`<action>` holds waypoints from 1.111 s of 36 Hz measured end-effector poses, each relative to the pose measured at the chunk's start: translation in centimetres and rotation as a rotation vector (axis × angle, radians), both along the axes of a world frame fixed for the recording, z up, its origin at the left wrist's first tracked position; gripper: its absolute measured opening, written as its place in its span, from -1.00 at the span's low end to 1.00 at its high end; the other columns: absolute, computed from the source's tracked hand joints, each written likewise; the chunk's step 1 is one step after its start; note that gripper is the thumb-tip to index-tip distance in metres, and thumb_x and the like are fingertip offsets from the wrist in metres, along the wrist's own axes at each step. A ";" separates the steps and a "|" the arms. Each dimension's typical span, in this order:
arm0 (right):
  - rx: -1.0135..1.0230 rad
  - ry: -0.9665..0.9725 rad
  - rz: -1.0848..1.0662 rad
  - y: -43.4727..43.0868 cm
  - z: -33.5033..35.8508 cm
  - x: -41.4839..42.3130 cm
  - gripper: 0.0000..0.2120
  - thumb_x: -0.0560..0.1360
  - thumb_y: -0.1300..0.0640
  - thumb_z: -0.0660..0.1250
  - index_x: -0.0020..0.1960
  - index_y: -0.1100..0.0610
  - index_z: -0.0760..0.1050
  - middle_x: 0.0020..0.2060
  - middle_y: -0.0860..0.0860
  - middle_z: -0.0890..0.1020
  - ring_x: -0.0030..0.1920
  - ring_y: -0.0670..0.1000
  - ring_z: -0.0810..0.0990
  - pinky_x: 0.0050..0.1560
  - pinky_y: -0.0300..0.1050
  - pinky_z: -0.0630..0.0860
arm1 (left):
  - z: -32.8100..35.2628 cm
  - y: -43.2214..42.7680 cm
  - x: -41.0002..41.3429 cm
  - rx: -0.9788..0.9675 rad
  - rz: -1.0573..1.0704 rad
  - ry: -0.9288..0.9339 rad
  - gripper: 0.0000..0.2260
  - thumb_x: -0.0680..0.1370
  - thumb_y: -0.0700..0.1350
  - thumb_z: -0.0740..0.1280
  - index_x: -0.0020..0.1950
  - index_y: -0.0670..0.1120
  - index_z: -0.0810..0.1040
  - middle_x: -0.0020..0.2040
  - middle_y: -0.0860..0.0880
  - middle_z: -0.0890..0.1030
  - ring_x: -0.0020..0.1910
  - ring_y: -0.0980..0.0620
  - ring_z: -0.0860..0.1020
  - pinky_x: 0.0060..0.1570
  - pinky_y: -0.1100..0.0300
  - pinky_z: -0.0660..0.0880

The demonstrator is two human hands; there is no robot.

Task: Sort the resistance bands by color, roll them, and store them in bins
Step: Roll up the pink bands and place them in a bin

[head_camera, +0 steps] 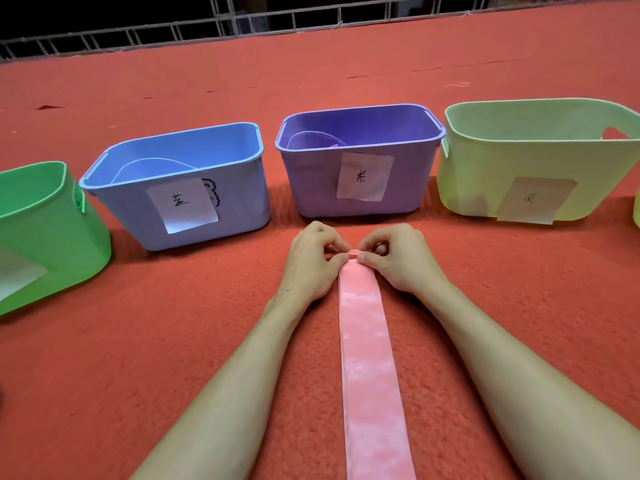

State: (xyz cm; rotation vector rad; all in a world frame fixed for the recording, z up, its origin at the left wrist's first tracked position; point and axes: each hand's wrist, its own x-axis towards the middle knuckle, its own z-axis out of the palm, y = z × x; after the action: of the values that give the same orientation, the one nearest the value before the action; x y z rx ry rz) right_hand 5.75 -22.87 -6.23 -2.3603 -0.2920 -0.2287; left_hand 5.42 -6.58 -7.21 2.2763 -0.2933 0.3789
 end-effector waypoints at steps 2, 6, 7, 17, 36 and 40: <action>-0.007 -0.005 0.001 0.0 0.0 0.0 -0.94 0.39 0.17 0.49 -0.15 0.04 0.68 -0.44 -0.23 0.50 -0.38 -0.24 0.46 -0.34 -0.48 0.30 | 0.2 0.0 -0.2 -0.015 -0.002 -0.013 -0.91 0.39 -0.29 0.48 -0.18 -0.12 0.68 -0.12 0.03 0.54 -0.19 0.22 0.51 -0.17 0.53 0.36; 0.004 -0.014 0.004 0.1 -0.1 0.0 -0.92 0.38 0.19 0.50 -0.17 0.03 0.68 -0.43 -0.20 0.52 -0.38 -0.24 0.46 -0.31 -0.47 0.28 | 0.2 0.2 -0.2 -0.020 0.007 -0.019 -0.92 0.37 -0.29 0.51 -0.16 -0.16 0.70 -0.12 0.03 0.53 -0.23 0.26 0.48 -0.20 0.55 0.33; -0.001 -0.015 0.010 0.1 -0.2 0.0 -0.91 0.37 0.20 0.50 -0.17 0.02 0.68 -0.40 -0.18 0.56 -0.35 -0.22 0.48 -0.27 -0.41 0.32 | 0.1 0.2 -0.2 -0.007 0.009 -0.021 -0.92 0.37 -0.29 0.51 -0.16 -0.17 0.70 -0.12 0.03 0.52 -0.23 0.25 0.47 -0.21 0.56 0.32; -0.090 0.010 0.085 -0.1 -0.3 0.6 -0.93 0.39 0.21 0.46 -0.19 0.06 0.68 -0.17 -0.05 0.68 -0.22 -0.13 0.53 -0.13 -0.27 0.40 | 0.2 0.4 0.1 -0.014 -0.012 0.088 -0.89 0.45 -0.18 0.46 -0.27 -0.03 0.64 -0.16 0.05 0.57 -0.20 0.11 0.54 -0.18 0.41 0.38; 0.016 0.104 0.054 -0.5 0.4 0.3 -0.83 0.43 0.05 0.44 -0.33 0.02 0.64 -0.53 -0.15 0.53 -0.46 -0.23 0.46 -0.40 -0.36 0.28 | 0.0 0.1 0.3 0.085 0.042 0.113 -0.98 0.42 -0.08 0.51 -0.19 0.02 0.70 -0.03 0.10 0.49 0.06 -0.03 0.49 0.00 0.22 0.35; 0.039 0.068 0.016 -0.4 0.0 0.5 -0.92 0.44 0.09 0.45 -0.22 0.01 0.69 -0.53 -0.18 0.49 -0.44 -0.28 0.44 -0.42 -0.43 0.28 | 0.1 0.1 0.1 0.090 0.043 0.114 -0.96 0.43 -0.10 0.50 -0.20 0.02 0.67 -0.04 0.10 0.48 0.07 0.00 0.45 -0.09 0.38 0.20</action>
State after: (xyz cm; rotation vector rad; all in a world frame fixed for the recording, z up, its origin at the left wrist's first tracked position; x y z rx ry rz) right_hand 6.23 -23.22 -6.18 -2.3214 -0.2712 -0.1446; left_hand 5.50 -6.49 -7.09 2.3851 -0.2066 0.2616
